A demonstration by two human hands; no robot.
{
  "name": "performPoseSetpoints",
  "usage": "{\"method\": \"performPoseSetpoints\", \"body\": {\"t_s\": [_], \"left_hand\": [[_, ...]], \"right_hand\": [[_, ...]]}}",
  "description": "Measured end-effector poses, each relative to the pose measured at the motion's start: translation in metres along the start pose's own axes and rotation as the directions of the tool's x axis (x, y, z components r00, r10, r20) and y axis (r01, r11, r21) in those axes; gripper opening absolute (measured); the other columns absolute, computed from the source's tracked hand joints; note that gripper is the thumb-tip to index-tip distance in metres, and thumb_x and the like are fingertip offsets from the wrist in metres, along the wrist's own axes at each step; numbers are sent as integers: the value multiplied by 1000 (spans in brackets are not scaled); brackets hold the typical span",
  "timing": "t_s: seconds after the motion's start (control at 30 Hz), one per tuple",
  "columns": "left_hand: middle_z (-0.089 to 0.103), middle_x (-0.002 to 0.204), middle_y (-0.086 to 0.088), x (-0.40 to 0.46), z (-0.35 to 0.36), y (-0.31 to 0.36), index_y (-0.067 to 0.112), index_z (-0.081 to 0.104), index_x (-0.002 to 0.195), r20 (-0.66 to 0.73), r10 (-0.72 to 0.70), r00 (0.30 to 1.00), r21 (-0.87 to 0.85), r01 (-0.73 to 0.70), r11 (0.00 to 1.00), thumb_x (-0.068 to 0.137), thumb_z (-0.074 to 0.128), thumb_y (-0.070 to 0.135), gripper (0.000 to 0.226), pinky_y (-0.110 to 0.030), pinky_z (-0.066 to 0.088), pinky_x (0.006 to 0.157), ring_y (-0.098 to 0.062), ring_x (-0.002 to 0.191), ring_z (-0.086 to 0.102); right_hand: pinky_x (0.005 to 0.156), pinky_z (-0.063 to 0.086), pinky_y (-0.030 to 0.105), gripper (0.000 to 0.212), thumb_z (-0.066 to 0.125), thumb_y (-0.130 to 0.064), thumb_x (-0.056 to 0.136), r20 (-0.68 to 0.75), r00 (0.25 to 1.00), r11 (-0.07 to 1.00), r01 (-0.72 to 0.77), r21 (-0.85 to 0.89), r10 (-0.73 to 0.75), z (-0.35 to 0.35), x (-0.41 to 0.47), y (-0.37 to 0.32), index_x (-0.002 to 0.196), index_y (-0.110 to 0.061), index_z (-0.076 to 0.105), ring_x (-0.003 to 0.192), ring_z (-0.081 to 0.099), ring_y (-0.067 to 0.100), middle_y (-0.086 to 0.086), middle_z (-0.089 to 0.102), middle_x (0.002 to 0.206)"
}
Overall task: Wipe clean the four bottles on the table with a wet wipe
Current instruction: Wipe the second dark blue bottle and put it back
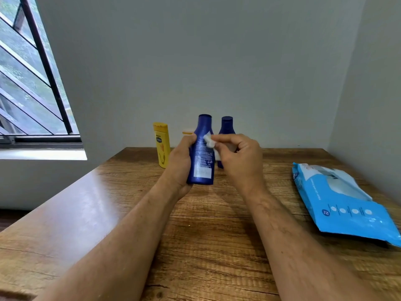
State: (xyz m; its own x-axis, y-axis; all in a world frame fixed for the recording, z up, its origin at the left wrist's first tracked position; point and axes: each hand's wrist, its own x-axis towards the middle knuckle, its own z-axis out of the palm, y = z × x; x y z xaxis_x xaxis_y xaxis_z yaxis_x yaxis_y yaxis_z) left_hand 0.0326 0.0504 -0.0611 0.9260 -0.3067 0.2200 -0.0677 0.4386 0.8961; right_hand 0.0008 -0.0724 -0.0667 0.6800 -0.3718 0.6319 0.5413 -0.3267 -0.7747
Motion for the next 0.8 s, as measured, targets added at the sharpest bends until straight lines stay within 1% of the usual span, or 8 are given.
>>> {"method": "performPoseSetpoints", "body": {"t_s": [0.1,0.23,0.37,0.47,0.53,0.6,0.7,0.8], "left_hand": [[69,93,-12,3,-4,3,7,63,116,-91,-33,995,-75,27,997,102,47,35,35,-37,55,78,-21,79,66],[68,91,-14,7,-9,6,6,63,109,-141,-60,988,-209,30,977,104,43,35,35,-38,58,76,-23,80,67],[73,97,-12,4,-6,3,7,60,122,-64,-58,996,-223,42,974,105,45,41,41,-39,61,74,-23,86,72],[76,90,-8,-1,0,-1,10,60,124,37,-26,999,-126,30,992,103,41,50,49,-35,61,68,-20,83,75],[75,90,-9,-1,0,-3,10,58,125,49,-17,999,-135,24,991,102,40,53,52,-35,60,69,-20,84,74],[69,87,-8,1,-5,-3,9,58,124,-10,-14,1000,-183,12,983,99,45,55,54,-37,60,70,-21,80,70],[59,87,-7,9,-14,-2,10,54,129,-151,28,988,-194,-58,979,89,59,55,60,-36,56,69,-18,72,59],[61,102,-5,16,-18,-1,22,47,138,-198,123,972,-140,-152,978,84,68,48,64,-46,56,83,-22,83,60]], "right_hand": [[70,49,8,16,74,-9,84,124,987,980,117,-160,-98,0,-4,2,92,-22,78,84,61,-3,-9,68,92],[75,55,14,18,74,-3,80,316,948,982,102,-156,-48,1,-6,4,86,-19,80,90,66,0,-7,71,95],[72,55,14,15,74,-11,84,180,981,986,92,-137,-66,3,-4,3,91,-23,79,87,66,0,-7,71,96],[72,61,30,14,73,-21,87,98,994,990,68,-125,-56,4,-2,4,96,-30,76,91,66,5,-12,68,96],[75,59,25,14,74,-22,86,115,992,987,68,-142,-52,4,-4,3,97,-32,76,91,65,1,-13,69,96],[74,55,13,14,75,-18,85,196,979,984,82,-156,-50,5,-7,1,94,-29,76,90,65,-3,-13,71,97],[70,53,10,14,76,-10,82,333,942,982,99,-163,-39,6,-11,0,89,-22,78,87,66,-5,-12,72,94],[70,52,11,14,75,-10,82,230,970,987,106,-124,-75,6,-9,-2,89,-22,78,86,66,-3,-12,72,90]]}}
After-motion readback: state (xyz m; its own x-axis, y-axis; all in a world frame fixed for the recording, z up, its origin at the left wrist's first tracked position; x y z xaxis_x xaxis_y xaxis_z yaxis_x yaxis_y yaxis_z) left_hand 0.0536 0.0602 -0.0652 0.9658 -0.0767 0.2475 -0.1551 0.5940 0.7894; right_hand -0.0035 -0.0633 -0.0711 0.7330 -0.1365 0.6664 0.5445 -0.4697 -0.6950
